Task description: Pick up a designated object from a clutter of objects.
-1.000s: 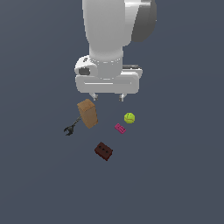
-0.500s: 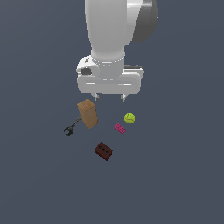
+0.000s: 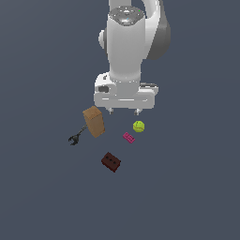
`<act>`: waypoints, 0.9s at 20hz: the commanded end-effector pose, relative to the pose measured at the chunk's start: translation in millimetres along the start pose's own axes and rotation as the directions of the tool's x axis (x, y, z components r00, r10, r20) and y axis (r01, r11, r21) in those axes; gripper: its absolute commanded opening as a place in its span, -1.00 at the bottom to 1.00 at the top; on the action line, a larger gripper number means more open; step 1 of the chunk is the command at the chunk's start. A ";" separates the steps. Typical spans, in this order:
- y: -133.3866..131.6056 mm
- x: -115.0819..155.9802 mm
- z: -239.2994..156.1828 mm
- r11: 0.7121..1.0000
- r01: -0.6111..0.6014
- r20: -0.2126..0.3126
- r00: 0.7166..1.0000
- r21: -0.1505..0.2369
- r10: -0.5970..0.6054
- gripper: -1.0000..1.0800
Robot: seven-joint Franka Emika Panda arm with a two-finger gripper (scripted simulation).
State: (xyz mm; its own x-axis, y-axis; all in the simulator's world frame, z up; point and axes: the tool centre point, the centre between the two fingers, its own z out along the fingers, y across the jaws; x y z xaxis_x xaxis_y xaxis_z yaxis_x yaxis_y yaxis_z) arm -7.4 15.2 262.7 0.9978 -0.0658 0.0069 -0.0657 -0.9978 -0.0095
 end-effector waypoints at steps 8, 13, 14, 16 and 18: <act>-41.1 -32.2 80.2 0.999 -0.037 0.002 0.999 -0.012 0.037 0.92; -61.4 -58.4 120.8 0.998 -0.056 0.003 0.998 -0.013 0.056 0.92; -64.7 -63.4 127.4 0.998 -0.059 0.003 0.998 -0.013 0.059 0.92; -70.3 -72.8 138.9 0.998 -0.064 0.004 0.998 -0.013 0.064 0.92; -75.0 -81.2 148.4 0.998 -0.069 0.004 0.998 -0.013 0.069 0.92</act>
State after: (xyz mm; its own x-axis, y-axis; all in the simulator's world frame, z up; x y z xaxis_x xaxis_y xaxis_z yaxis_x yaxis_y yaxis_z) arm -76.1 92.5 122.1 0.9915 -0.1298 0.0012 -0.1298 -0.9915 0.0034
